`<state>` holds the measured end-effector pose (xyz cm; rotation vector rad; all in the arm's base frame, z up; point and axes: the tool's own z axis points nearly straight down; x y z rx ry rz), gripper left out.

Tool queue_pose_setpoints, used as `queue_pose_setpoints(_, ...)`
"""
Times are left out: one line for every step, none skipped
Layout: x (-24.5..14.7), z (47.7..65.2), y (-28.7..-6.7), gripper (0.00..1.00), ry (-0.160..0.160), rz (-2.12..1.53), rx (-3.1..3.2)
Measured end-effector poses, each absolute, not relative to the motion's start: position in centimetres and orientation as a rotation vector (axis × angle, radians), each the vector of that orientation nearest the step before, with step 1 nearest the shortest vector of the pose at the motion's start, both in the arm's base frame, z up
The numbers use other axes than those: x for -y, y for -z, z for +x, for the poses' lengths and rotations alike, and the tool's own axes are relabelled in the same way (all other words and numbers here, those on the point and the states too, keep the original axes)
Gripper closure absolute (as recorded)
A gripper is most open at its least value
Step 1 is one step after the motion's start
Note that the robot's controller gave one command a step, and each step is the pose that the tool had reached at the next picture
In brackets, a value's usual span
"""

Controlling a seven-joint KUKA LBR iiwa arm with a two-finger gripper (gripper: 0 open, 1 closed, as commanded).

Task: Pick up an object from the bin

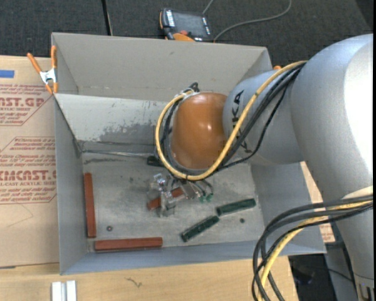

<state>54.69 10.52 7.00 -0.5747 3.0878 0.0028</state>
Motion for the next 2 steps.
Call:
queue_pose_setpoints(-12.8,54.8,-18.5,1.00,-0.002,-0.615,-3.071)
queue_pose_setpoints(-14.2,56.9,-27.6,1.00,-0.002,-0.592,-3.072)
